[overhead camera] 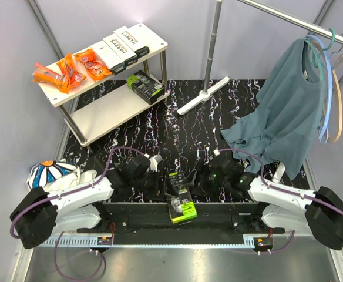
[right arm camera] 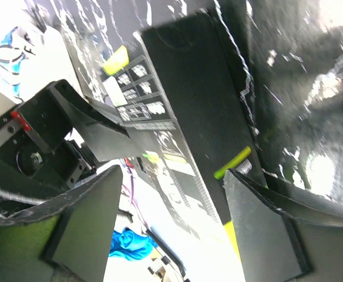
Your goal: Place and organize the shaving razors onto the shelf
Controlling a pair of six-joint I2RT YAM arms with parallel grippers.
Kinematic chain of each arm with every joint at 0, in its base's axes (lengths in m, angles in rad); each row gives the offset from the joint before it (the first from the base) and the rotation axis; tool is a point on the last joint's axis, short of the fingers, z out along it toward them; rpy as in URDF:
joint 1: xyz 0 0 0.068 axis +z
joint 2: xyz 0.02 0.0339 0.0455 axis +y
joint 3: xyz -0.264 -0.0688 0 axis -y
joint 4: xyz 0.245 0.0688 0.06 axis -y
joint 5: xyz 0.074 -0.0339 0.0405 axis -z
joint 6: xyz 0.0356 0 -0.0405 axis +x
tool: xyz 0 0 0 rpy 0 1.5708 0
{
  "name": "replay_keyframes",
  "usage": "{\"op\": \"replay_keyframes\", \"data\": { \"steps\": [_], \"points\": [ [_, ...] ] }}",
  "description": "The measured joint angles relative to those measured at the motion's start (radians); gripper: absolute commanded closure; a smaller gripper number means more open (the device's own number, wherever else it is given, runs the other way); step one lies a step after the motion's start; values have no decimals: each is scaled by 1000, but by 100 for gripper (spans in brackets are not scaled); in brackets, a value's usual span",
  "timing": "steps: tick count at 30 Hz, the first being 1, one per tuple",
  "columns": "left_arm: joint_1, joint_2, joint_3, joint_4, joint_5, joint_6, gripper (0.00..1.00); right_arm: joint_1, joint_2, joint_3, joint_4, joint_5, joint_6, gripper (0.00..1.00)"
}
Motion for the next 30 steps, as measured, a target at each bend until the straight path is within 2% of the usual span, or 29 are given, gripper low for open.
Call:
{"op": "replay_keyframes", "data": {
  "steps": [6,9,13,20,26,30],
  "points": [
    [0,-14,-16,-39,-3,-26,12,8,-24,-19,-70,-8,4,19],
    [-4,-40,-48,-42,-8,-47,12,14,-24,-33,-80,-21,4,25],
    [-15,-51,-72,-60,-12,-74,12,23,-12,-39,-92,-27,5,27],
    [-101,41,-56,-71,-48,-95,11,50,57,-32,-77,-30,5,32],
    [-174,106,-10,-47,-121,-140,12,98,127,9,-32,-29,10,51],
    [-189,106,-66,66,-160,-214,18,117,145,19,-13,-26,13,55]
  ]
}}
